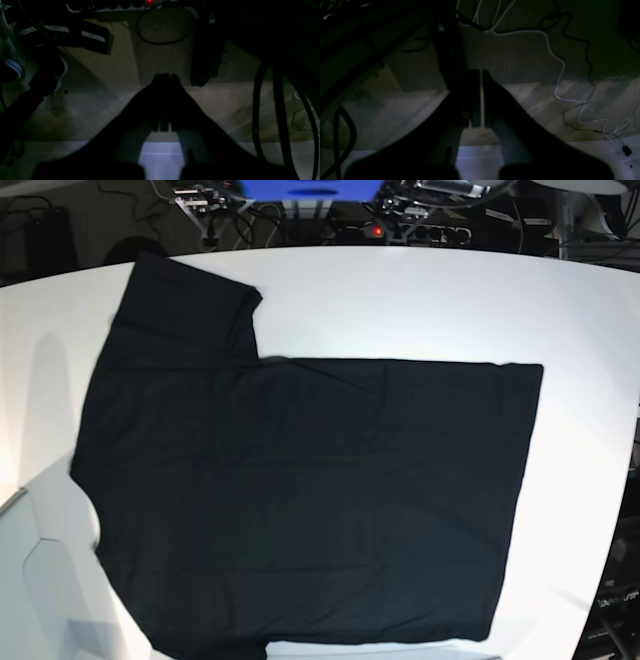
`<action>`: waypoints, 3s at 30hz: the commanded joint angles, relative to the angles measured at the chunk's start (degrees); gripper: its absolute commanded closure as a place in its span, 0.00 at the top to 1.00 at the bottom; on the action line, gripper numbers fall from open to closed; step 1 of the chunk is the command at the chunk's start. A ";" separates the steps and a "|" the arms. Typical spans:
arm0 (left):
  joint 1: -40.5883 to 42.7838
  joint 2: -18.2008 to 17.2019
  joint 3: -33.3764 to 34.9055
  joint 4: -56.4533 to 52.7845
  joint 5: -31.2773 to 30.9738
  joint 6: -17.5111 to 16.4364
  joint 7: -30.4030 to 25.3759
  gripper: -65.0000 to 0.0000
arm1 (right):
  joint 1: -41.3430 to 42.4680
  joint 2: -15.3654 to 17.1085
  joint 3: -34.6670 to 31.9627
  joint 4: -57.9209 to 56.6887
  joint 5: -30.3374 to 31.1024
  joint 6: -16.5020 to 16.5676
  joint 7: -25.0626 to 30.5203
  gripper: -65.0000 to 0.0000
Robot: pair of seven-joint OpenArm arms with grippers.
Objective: Fold the T-shirt properly
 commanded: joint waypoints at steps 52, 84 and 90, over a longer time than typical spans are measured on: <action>55.28 -17.77 -0.25 84.61 -15.51 0.38 0.47 0.00 | -56.65 1.31 -0.05 84.83 0.26 0.97 -0.31 0.00; 30.75 -7.04 -29.71 104.03 -16.39 0.12 19.90 0.59 | -48.30 2.80 2.23 106.72 -0.01 0.97 -6.72 0.44; 23.80 -7.13 -29.71 98.06 -16.39 0.12 21.04 0.59 | -47.16 2.80 3.46 106.55 -0.01 0.97 -10.15 0.44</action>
